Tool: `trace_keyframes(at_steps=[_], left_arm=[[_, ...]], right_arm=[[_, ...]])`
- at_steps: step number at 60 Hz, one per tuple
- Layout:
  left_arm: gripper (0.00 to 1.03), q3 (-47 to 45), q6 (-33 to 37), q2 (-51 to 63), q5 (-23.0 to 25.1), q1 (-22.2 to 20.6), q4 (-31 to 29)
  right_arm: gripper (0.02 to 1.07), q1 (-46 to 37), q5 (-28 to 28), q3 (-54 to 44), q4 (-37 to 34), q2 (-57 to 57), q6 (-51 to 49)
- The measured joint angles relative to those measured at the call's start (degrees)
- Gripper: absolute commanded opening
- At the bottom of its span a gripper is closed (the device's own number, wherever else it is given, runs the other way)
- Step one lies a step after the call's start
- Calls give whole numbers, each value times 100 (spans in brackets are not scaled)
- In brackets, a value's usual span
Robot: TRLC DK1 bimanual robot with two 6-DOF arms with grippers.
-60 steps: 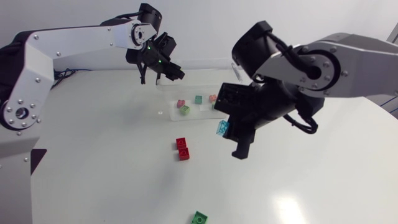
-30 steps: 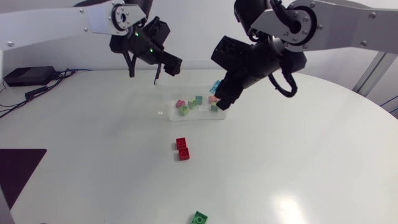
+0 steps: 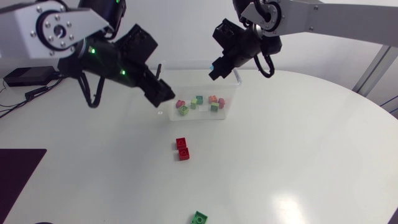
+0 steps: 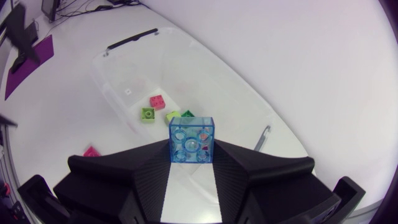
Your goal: Place the duplo bricks in the container
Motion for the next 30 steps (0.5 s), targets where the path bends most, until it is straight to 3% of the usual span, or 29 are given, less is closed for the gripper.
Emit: trace_keyframes(at_steps=[24,30], left_arm=[[99,-1873,400,-1067,157,-1027,-9],[98,-2197,518,-1060,157,-1213,-120]], right_arm=[[39,-243,0,2055,-374,1635,184],[48,-258,0,2507,-494,1993,186]])
